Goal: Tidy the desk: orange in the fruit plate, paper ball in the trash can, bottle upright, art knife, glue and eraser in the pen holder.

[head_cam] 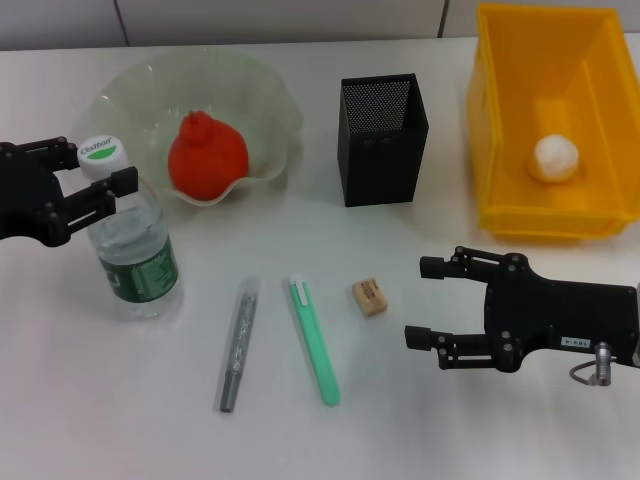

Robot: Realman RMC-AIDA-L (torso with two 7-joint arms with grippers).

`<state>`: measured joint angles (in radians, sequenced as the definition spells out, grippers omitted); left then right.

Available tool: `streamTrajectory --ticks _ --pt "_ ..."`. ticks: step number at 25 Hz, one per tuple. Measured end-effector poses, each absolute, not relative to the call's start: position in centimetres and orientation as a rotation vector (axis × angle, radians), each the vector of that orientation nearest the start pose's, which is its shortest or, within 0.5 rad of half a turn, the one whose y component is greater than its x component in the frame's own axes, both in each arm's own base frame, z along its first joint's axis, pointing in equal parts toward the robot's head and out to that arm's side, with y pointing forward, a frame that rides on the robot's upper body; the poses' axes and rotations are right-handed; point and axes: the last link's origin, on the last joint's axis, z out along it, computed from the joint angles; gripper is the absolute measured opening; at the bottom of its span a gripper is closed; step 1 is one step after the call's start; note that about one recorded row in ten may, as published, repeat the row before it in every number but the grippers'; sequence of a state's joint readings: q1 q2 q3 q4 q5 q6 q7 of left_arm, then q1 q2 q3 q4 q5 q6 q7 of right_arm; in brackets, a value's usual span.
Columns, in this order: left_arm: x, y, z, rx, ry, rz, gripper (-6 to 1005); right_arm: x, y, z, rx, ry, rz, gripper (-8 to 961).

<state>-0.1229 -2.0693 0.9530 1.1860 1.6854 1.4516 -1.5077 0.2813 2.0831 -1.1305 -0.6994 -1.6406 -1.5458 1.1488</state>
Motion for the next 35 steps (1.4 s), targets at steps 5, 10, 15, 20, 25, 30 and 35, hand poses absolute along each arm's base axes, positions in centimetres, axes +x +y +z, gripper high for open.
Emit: streamTrajectory --ticks 5,10,15,20,25,30,35 --pt "-28.3 28.5 7.4 -2.441 -0.495 -0.614 447 27.2 26.4 -3.3 -2.8 0.404 0.806 835" --pt "-28.9 28.5 7.5 -2.407 -0.514 -0.653 451 27.1 26.3 -3.3 -2.805 0.403 0.811 834" --pt "-29.3 28.5 7.6 -2.388 -0.514 -0.668 455 27.1 26.3 -3.3 -2.806 0.405 0.812 834" --pt "-29.3 28.3 7.1 -2.392 -0.491 -0.685 458 27.1 26.3 -3.3 -2.806 0.405 0.812 834" --pt "-29.3 28.4 7.3 -2.364 -0.496 -0.73 534 27.1 26.3 -3.3 -2.806 0.413 0.812 834" --pt "-29.3 28.1 8.7 -2.313 -0.454 -0.746 628 27.0 26.4 -3.1 -2.805 0.424 0.813 834" --pt "-29.5 26.5 11.2 -2.253 -0.401 -0.78 727 25.6 27.1 -1.2 -2.816 0.48 0.82 834"
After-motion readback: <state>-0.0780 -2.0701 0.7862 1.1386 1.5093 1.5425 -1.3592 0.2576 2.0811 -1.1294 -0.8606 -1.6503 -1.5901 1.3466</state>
